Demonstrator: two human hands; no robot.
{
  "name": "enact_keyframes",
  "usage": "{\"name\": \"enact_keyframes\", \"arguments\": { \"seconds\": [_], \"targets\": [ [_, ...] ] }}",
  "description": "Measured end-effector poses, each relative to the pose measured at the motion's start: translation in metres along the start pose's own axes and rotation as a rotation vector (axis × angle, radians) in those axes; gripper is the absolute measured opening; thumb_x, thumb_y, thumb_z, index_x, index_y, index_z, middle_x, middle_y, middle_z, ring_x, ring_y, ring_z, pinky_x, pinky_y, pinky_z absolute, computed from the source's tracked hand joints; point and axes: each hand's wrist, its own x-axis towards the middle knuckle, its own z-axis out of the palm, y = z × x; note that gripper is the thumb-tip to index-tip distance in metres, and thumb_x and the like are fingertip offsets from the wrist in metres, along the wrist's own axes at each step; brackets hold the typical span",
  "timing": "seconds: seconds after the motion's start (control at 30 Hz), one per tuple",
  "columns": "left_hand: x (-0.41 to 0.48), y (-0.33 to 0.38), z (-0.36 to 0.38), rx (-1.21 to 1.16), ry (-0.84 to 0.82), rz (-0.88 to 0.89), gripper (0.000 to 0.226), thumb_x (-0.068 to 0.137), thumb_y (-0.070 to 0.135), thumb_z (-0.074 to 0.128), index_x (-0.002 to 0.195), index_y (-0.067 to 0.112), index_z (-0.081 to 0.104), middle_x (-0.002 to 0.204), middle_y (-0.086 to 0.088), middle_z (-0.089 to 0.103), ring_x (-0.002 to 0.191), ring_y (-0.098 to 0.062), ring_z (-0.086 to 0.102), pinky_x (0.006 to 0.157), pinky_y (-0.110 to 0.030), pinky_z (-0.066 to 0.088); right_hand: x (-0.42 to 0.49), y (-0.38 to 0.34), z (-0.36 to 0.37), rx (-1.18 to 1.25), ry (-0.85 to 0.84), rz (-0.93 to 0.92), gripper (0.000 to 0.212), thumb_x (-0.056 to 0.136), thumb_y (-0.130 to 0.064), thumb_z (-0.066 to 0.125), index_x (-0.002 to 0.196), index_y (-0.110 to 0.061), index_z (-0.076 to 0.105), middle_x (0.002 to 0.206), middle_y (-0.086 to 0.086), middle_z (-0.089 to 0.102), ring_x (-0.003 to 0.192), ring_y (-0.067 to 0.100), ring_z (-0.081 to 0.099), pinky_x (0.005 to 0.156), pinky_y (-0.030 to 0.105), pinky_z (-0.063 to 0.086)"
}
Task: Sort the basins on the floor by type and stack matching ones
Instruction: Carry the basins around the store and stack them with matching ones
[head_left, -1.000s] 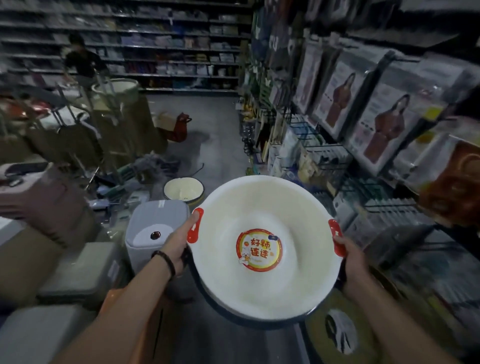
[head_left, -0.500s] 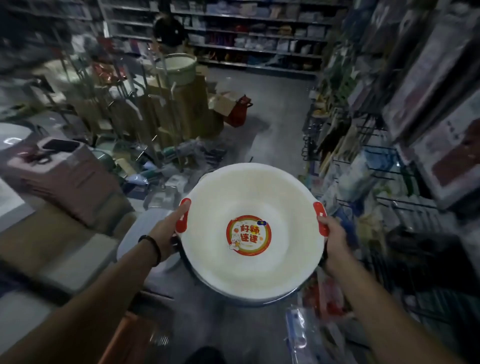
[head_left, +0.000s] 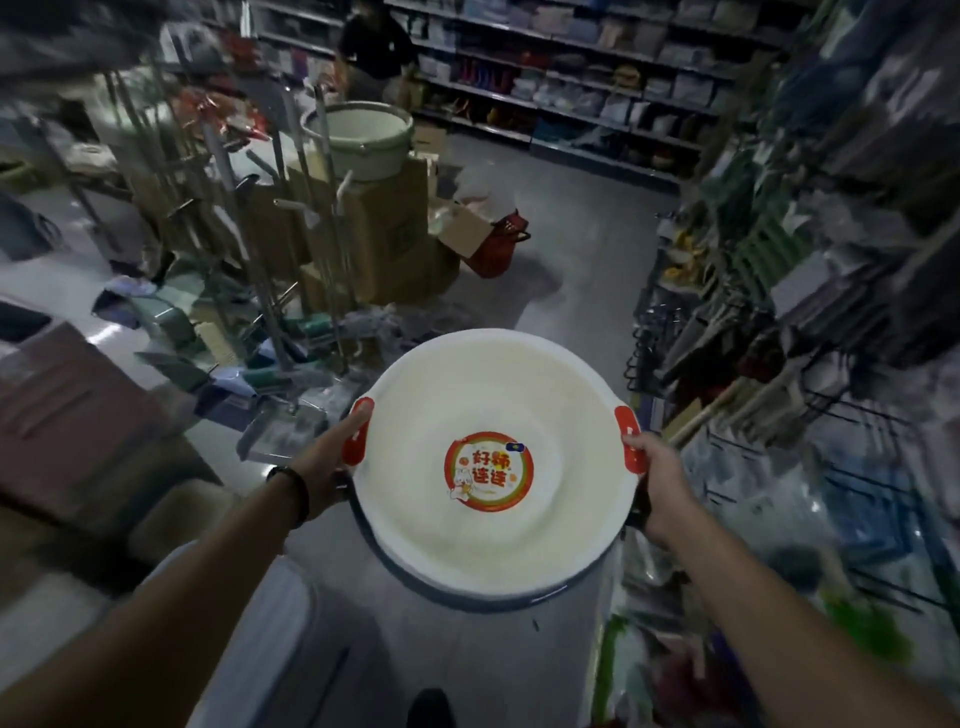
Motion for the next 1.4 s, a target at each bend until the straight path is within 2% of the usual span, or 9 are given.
{"name": "enact_keyframes", "arguments": {
  "seconds": [0.2,0.4,0.53,0.63,0.9,1.07,1.2,1.3,1.4],
  "targets": [
    [0.104,0.059,0.034,0.008,0.003,-0.107,0.096,0.047,0.071,0.089,0.122,0.016,0.066,0.12,-0.014,0.072,0.108,-0.039,0.07,0.097,-0.057,0.056,0.141,-0.068,0.042,-0.074,0.016,0.05,0.062,0.049,-0.042,0.077,0.103,-0.013,0.079,0.096,0.016,0.077,0.087,0.038,0.07,0.081,0.046,0.055],
    [0.206,0.088,0.071,0.013,0.121,-0.2,0.059,0.063,0.046,0.09,0.104,0.017,0.059,0.108,-0.009,0.066,0.099,-0.031,0.063,0.087,-0.047,0.055,0.292,-0.124,0.116,-0.279,-0.135,0.093,0.029,0.088,-0.03,0.067,0.099,-0.005,0.076,0.073,0.012,0.077,0.069,0.034,0.068,0.066,0.038,0.052],
    [0.282,0.084,0.072,-0.017,0.215,-0.316,0.069,0.055,0.04,0.097,0.112,0.01,0.072,0.096,-0.009,0.074,0.082,-0.028,0.067,0.078,-0.049,0.059,0.375,-0.146,0.171,-0.45,-0.249,0.21,0.03,0.091,-0.029,0.067,0.109,-0.009,0.08,0.1,0.02,0.081,0.093,0.045,0.075,0.087,0.058,0.059],
    [0.329,0.076,0.067,-0.026,0.305,-0.363,0.053,0.065,0.027,0.093,0.112,0.016,0.07,0.101,-0.013,0.078,0.09,-0.034,0.073,0.076,-0.055,0.062,0.438,-0.144,0.211,-0.612,-0.292,0.28,0.031,0.089,-0.025,0.072,0.115,-0.01,0.079,0.104,0.019,0.081,0.101,0.044,0.074,0.088,0.053,0.059],
    [0.498,0.024,0.032,-0.115,0.33,-0.458,0.056,0.068,0.013,0.09,0.114,0.012,0.06,0.104,-0.016,0.073,0.092,-0.036,0.073,0.069,-0.051,0.064,0.615,-0.065,0.3,-0.912,-0.191,0.336,0.038,0.07,-0.022,0.088,0.103,-0.006,0.078,0.087,0.015,0.082,0.09,0.04,0.077,0.086,0.052,0.061],
    [0.595,-0.039,0.019,-0.217,0.401,-0.52,0.068,0.061,0.024,0.093,0.118,0.017,0.057,0.11,-0.011,0.071,0.096,-0.034,0.071,0.083,-0.053,0.062,0.698,-0.009,0.354,-1.008,-0.185,0.337,0.023,0.077,-0.009,0.084,0.094,-0.012,0.07,0.082,0.012,0.072,0.07,0.03,0.063,0.059,0.031,0.041],
    [0.658,-0.098,0.015,-0.292,0.456,-0.567,0.076,0.06,0.026,0.093,0.126,0.018,0.056,0.112,-0.009,0.072,0.096,-0.033,0.072,0.083,-0.052,0.062,0.802,0.06,0.361,-1.097,-0.27,0.395,0.067,0.044,-0.036,0.087,0.106,-0.015,0.074,0.094,0.016,0.078,0.079,0.031,0.068,0.069,0.038,0.046],
    [0.693,-0.144,0.004,-0.332,0.521,-0.583,0.074,0.056,0.026,0.091,0.123,0.016,0.062,0.106,-0.011,0.076,0.089,-0.034,0.076,0.079,-0.052,0.063,0.844,0.102,0.385,-1.171,-0.317,0.43,0.061,0.053,-0.035,0.086,0.108,-0.013,0.075,0.097,0.02,0.078,0.084,0.035,0.07,0.075,0.043,0.053],
    [0.713,-0.176,-0.004,-0.36,0.582,-0.612,0.068,0.06,0.023,0.088,0.122,0.014,0.063,0.104,-0.014,0.077,0.088,-0.036,0.076,0.078,-0.054,0.063,0.873,0.14,0.413,-1.238,-0.363,0.433,0.071,0.042,-0.039,0.085,0.107,-0.012,0.076,0.1,0.016,0.08,0.093,0.04,0.075,0.089,0.055,0.063]
  ]
}}
